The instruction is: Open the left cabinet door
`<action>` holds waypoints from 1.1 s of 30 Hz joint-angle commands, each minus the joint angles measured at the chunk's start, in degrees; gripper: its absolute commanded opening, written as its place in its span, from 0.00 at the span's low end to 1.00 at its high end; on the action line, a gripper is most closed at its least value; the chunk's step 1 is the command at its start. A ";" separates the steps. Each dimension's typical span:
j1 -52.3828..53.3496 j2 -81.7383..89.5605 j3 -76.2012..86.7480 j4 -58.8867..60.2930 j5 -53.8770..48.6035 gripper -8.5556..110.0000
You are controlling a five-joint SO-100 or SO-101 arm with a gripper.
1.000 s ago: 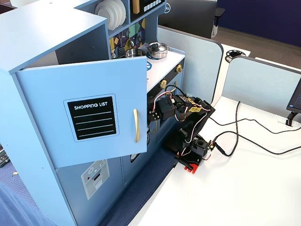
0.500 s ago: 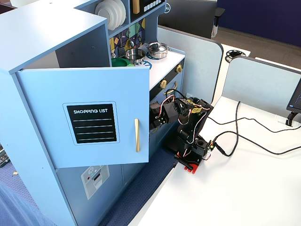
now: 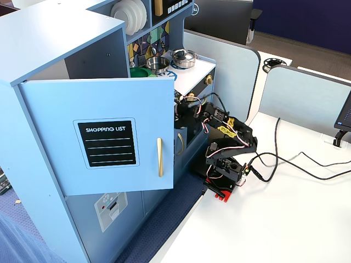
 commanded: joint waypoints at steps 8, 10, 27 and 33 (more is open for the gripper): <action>15.56 23.99 26.89 32.43 15.82 0.10; 15.91 24.96 29.53 33.31 17.84 0.09; 15.73 25.93 42.63 32.78 20.65 0.07; 15.73 26.02 42.71 32.70 20.92 0.09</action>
